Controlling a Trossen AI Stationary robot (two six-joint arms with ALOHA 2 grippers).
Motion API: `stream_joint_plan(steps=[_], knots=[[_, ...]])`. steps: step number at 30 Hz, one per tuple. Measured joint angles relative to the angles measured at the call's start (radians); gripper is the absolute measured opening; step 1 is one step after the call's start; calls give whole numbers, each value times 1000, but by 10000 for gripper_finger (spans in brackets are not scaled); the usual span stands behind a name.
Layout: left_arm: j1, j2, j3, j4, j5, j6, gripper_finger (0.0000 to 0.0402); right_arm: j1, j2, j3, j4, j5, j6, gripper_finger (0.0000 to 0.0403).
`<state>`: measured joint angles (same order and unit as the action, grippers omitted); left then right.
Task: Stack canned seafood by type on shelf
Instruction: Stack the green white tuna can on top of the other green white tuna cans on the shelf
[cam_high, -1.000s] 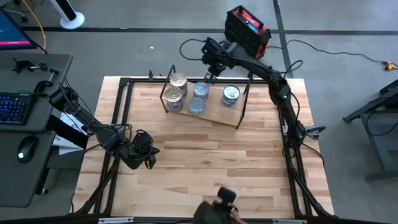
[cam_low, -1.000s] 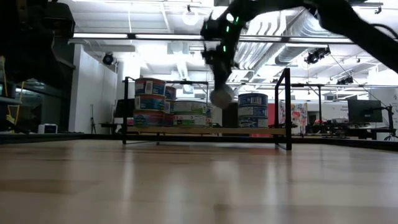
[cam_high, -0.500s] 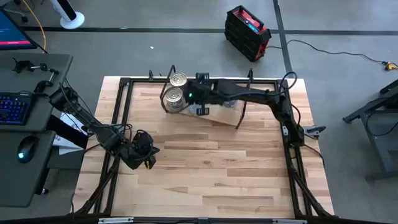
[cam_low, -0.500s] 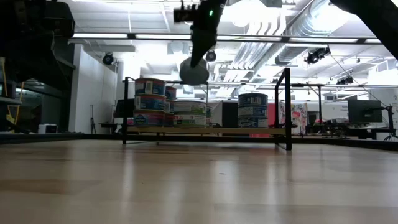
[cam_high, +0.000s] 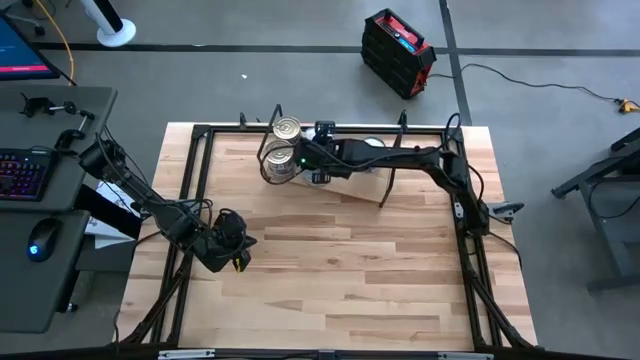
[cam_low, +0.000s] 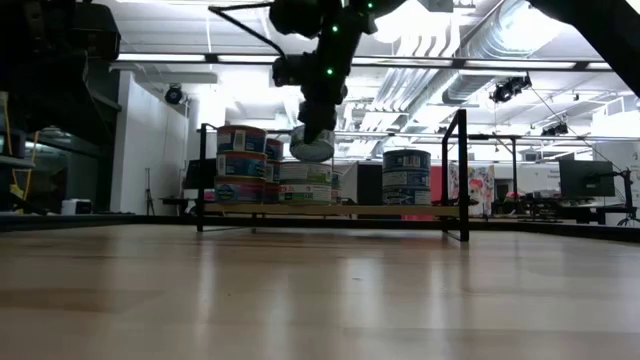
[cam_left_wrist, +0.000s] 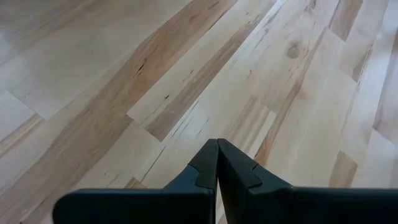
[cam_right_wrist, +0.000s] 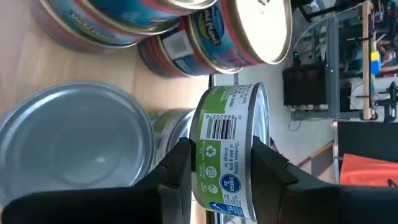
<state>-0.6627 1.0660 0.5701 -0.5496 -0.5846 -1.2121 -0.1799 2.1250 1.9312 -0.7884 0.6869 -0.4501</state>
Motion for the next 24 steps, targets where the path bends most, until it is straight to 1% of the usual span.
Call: stream_joint_plan(steps=[4,9,14,24], knots=[[0,0,0,0,0,0,0,-24,0,0,-12,-23,-3,90],[0,0,0,0,0,-1,0,-43,4,0,-37,-48,4,114],[0,0,0,0,0,-1,0,-50,5,0,-38,-130,3,120],[0,0,0,0,0,-8,0,-51,5,1,-60,-133,16,122]])
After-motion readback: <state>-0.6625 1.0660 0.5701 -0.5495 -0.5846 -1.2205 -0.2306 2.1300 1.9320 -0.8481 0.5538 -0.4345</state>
